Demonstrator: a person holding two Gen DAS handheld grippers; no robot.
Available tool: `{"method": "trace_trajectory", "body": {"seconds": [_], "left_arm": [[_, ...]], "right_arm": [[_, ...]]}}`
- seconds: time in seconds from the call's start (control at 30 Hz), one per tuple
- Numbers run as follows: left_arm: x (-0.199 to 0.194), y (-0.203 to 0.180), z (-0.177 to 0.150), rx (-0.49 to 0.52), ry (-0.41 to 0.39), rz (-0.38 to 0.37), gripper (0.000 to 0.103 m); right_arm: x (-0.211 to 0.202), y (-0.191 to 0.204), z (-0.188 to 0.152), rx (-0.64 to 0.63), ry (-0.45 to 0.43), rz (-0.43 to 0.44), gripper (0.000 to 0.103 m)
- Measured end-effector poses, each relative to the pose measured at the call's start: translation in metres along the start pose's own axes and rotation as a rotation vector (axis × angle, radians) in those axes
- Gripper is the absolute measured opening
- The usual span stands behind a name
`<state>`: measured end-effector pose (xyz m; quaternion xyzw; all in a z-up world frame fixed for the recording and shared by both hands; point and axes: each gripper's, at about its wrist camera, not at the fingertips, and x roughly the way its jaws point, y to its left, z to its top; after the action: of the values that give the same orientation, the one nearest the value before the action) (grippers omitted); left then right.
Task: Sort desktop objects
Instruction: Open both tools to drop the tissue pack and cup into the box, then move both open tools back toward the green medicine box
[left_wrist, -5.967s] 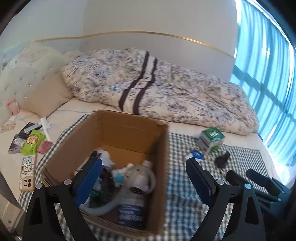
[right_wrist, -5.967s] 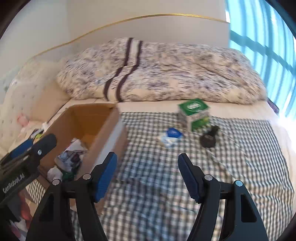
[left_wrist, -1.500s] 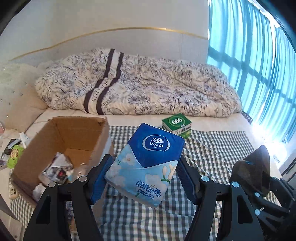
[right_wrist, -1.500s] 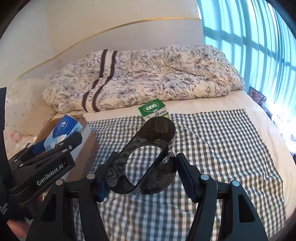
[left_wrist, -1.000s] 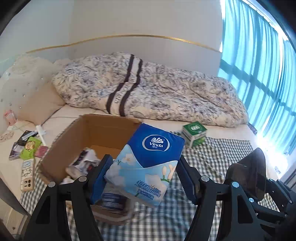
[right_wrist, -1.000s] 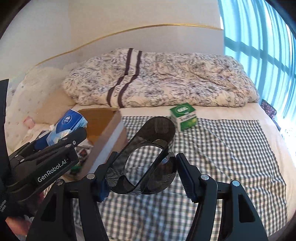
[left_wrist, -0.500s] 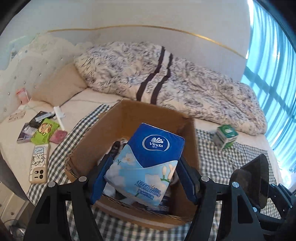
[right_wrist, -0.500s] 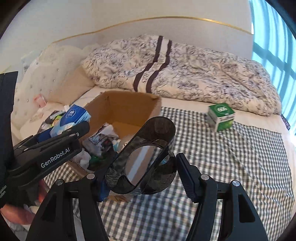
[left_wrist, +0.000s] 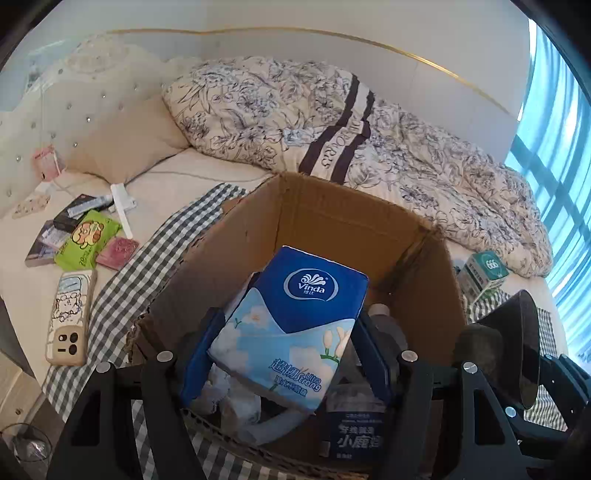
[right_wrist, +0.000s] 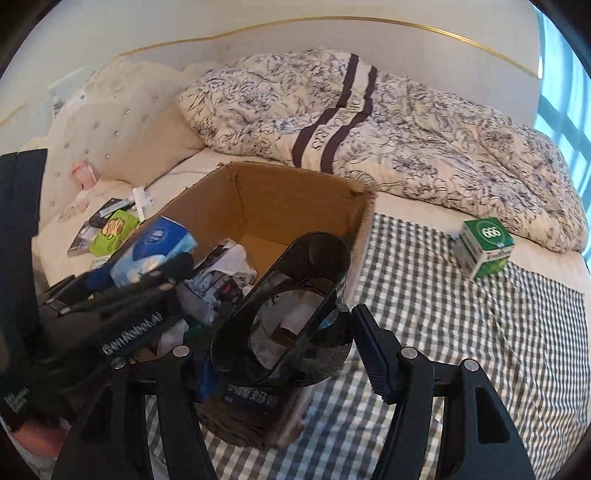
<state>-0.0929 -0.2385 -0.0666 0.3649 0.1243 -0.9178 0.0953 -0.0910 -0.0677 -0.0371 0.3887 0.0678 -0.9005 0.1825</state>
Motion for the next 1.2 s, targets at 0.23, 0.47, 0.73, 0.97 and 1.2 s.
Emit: {"method": "trace_trajectory", "body": {"seconds": [0.23, 0.47, 0.73, 0.97, 1.2], "left_arm": [[0.001, 0.009, 0.003, 0.009, -0.049, 0.028, 0.093], [0.000, 0.006, 0.001, 0.008, -0.041, 0.026, 0.094], [-0.021, -0.020, 0.000, 0.038, -0.065, 0.004, 0.101], [-0.050, -0.061, -0.007, 0.101, -0.104, -0.032, 0.103], [-0.071, -0.116, -0.022, 0.178, -0.120, -0.060, 0.103]], "right_arm": [[0.004, 0.005, 0.001, -0.018, -0.037, -0.030, 0.077], [0.001, 0.002, -0.002, -0.014, -0.036, -0.040, 0.077], [-0.024, -0.018, -0.010, -0.002, -0.056, -0.072, 0.078], [-0.056, -0.056, -0.027, 0.056, -0.084, -0.107, 0.078], [-0.087, -0.099, -0.049, 0.098, -0.107, -0.158, 0.084]]}}
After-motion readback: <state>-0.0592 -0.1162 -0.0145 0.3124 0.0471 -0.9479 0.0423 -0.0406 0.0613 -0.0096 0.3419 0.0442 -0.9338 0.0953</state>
